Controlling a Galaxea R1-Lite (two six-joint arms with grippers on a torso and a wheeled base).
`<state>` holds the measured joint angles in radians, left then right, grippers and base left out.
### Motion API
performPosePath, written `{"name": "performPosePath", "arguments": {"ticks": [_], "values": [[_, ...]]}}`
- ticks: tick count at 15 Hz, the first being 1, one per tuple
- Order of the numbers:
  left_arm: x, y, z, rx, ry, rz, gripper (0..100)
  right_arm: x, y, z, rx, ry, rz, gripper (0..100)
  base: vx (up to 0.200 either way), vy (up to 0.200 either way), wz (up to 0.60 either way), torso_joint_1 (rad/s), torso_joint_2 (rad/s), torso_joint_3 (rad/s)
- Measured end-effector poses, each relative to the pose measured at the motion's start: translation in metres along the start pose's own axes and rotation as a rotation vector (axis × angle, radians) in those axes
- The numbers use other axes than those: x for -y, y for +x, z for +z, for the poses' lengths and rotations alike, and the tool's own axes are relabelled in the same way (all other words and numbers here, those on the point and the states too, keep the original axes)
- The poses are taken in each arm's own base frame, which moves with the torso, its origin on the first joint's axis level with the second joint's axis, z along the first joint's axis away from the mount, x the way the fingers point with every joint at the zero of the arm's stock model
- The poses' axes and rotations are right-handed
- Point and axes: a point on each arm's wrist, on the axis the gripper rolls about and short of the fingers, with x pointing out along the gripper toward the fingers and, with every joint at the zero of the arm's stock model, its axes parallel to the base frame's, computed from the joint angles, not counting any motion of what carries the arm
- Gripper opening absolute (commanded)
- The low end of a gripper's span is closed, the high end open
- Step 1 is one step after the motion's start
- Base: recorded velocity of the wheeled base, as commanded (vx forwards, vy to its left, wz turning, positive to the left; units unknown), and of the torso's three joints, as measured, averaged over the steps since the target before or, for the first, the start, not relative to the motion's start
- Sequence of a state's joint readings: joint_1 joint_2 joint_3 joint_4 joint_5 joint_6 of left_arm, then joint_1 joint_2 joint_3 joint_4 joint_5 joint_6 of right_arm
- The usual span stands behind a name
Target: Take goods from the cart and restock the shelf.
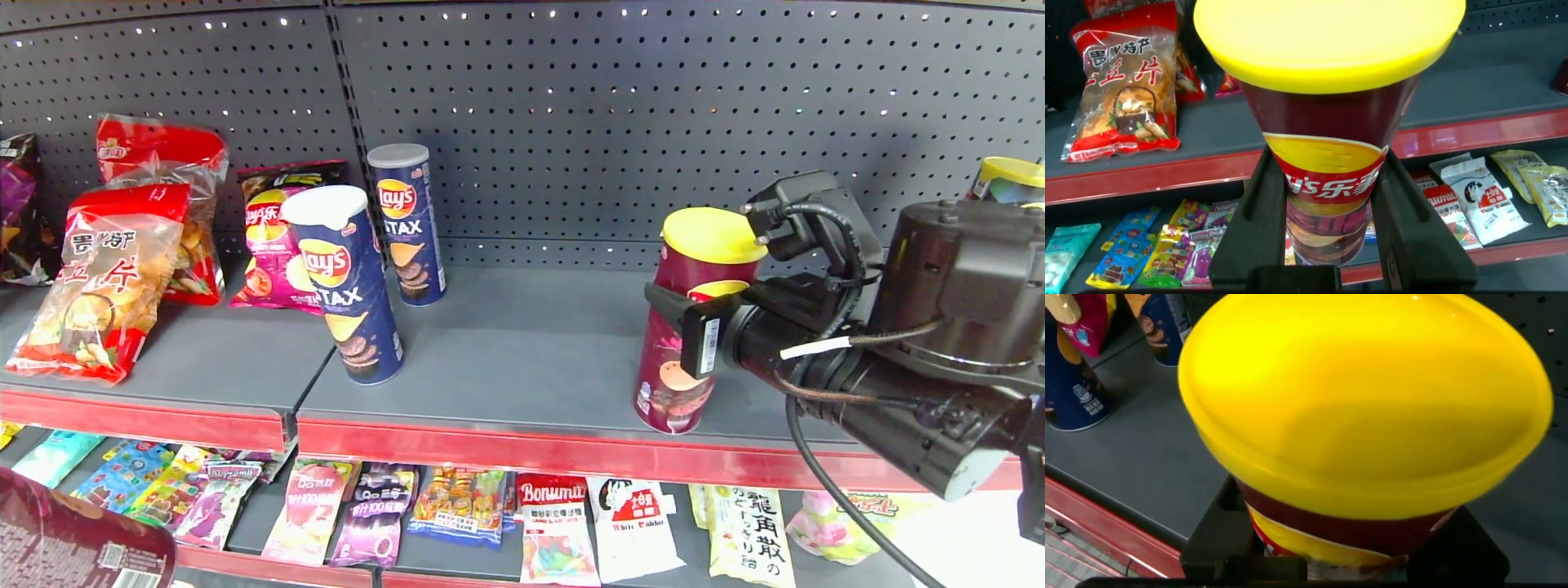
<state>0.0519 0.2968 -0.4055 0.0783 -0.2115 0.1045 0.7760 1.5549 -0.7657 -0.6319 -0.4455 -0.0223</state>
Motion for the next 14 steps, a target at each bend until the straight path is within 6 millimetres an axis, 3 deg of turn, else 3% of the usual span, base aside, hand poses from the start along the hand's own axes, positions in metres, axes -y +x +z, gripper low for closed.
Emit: {"name": "performPosePath", "arguments": {"ticks": [4,5,14], "values": [[0.0,0.0004,-0.0012,-0.008,-0.001,-0.001,0,0.0014,0.001,0.0,-0.003,-0.004,-0.011,0,0.0,0.0,0.0,0.0,0.0,0.0],[0.0002,0.0003,-0.0023,-0.018,-0.003,-0.003,0,0.0014,0.0011,-0.0001,-0.003,-0.004,-0.011,100,0.0,0.0,0.0,0.0,0.0,0.0],[0.0002,0.0002,-0.0021,-0.017,-0.003,-0.004,0,0.0039,-0.0047,0.0039,0.011,0.001,-0.045,100,0.0,0.0,0.0,0.0,0.0,0.0]]}}
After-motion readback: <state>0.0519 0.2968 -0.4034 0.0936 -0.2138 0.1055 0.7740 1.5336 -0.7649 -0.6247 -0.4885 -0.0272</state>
